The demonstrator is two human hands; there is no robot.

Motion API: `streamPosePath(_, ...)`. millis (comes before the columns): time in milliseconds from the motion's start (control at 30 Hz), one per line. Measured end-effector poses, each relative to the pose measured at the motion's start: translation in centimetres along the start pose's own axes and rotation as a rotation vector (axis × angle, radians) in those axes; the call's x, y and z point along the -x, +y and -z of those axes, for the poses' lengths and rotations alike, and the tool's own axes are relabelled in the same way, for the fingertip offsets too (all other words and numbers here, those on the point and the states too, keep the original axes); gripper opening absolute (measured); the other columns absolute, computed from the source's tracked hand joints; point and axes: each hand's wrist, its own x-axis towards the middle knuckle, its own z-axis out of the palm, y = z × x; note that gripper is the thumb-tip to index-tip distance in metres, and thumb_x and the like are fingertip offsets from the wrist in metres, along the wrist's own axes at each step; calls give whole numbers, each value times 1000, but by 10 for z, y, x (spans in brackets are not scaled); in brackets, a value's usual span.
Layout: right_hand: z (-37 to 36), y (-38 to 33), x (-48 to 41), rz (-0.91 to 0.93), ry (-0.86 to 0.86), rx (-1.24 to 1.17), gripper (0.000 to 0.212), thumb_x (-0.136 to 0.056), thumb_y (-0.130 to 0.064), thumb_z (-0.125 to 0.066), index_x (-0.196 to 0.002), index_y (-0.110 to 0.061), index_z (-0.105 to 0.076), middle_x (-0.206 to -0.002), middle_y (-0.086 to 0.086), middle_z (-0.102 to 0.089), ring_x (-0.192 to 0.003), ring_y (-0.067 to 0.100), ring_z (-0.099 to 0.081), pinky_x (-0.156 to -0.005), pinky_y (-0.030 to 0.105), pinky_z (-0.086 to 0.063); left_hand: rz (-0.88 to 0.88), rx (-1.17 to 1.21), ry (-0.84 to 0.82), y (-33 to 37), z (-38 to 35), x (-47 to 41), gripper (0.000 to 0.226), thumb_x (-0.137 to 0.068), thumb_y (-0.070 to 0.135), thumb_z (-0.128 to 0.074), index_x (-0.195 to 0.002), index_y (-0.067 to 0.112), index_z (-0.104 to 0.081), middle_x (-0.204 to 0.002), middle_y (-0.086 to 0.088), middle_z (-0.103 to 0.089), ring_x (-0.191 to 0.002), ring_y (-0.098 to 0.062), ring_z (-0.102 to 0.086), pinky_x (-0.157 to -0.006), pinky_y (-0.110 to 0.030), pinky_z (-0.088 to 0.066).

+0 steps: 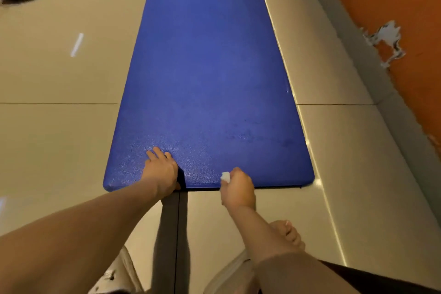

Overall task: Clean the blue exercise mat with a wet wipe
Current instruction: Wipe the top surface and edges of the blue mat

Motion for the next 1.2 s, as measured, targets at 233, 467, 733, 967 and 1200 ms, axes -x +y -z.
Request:
streamPosePath(233,-8,-22,6,-25,-8,-42,27,-95,-26,-63,-73,-20,-49,-97,7,-57,-69,20,-50,-61,28,-40,-74,98,10,-19,-11,5,95,-95,52,-60,-158,2,-9,-163,-32,-7,-150,-53,-13,-117,-49,-33)
streamPosePath(467,-23,-19,9,179,23,32,8,-101,-24,-58,-101,-17,-59,-113,0,-49,-86,23,-59,-71,35,-50,-7,93,0,11,13,9,78,-89,32,-62,-150,-2,-27,-152,-34,-30,-142,-50,-31,-115,-50,-37)
streamPosePath(733,41,82,-22,141,209,38,7,-102,-20,-52,-103,-16,-57,-109,2,-52,-93,25,-62,-80,39,-55,-150,125,87,86,3,9,132,-65,76,-78,-159,14,-9,-163,-20,-11,-153,-42,-10,-123,-50,-24)
streamPosePath(967,70,144,-37,-115,438,-155,6,-99,-34,-58,-99,-31,-54,-99,-8,-55,-87,12,-61,-77,36,-62,-109,-10,154,97,9,9,116,-77,77,-67,-156,7,-20,-153,-23,-33,-140,-42,-36,-110,-44,-45)
streamPosePath(1200,17,60,6,327,162,50,15,-100,-31,-53,-112,-27,-60,-110,-4,-57,-89,21,-64,-76,34,-58,-76,-93,99,104,22,10,116,-67,84,-68,-146,7,-33,-135,-19,-46,-123,-34,-50,-89,-37,-55)
